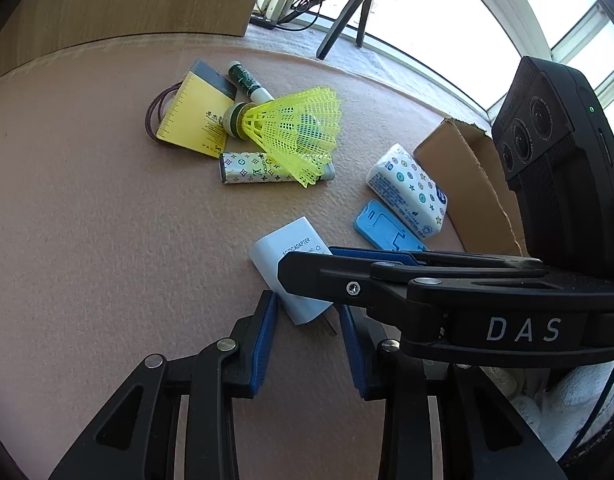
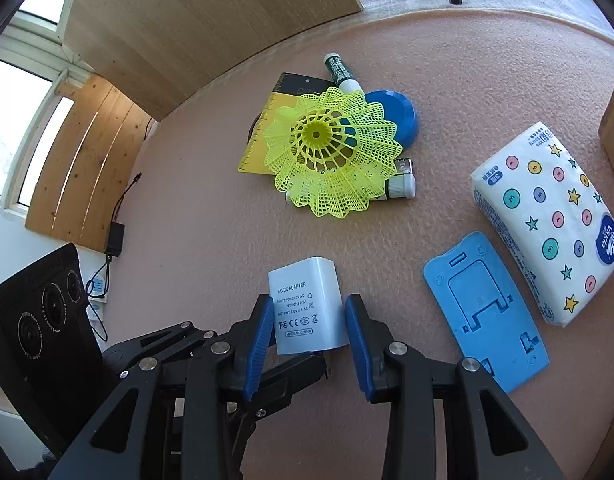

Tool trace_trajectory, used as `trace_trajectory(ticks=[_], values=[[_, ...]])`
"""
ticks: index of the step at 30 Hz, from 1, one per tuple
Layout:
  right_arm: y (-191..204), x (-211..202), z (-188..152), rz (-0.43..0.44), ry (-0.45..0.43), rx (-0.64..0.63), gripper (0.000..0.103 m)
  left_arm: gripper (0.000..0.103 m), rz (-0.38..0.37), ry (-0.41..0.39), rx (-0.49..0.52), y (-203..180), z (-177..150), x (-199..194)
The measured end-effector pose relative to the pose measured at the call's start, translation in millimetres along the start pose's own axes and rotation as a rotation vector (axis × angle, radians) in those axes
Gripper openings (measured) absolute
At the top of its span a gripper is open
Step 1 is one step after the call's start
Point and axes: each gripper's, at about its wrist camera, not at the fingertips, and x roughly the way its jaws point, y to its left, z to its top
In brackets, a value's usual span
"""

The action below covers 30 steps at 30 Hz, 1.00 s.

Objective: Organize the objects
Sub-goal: 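Grasp the white AC adapter with the right gripper, then carry the AC adapter into the box and open the right gripper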

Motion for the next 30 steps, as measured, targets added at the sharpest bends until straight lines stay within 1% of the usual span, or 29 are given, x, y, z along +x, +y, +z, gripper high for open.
trace_trajectory(ticks=[7, 13, 19, 23, 30], values=[[-2, -22, -11, 0.018, -0.048, 0.025, 0.034, 0.035, 0.005, -0.024, 0.056, -20, 1, -12], [-4, -54, -21, 0.006, -0.120, 0.041, 0.034, 0.035, -0.011, -0.041, 0.134, -51, 6, -21], [-16, -96, -33, -0.022, -0.208, 0.073, 0.034, 0.035, -0.052, -0.055, 0.225, -99, 15, -17], [-27, -124, -43, -0.061, -0.262, 0.092, 0.034, 0.035, -0.089, -0.052, 0.286, -134, 17, -11], [-65, -168, -67, -0.114, -0.335, 0.165, 0.034, 0.035, -0.152, -0.024, 0.380, -190, 14, 9]])
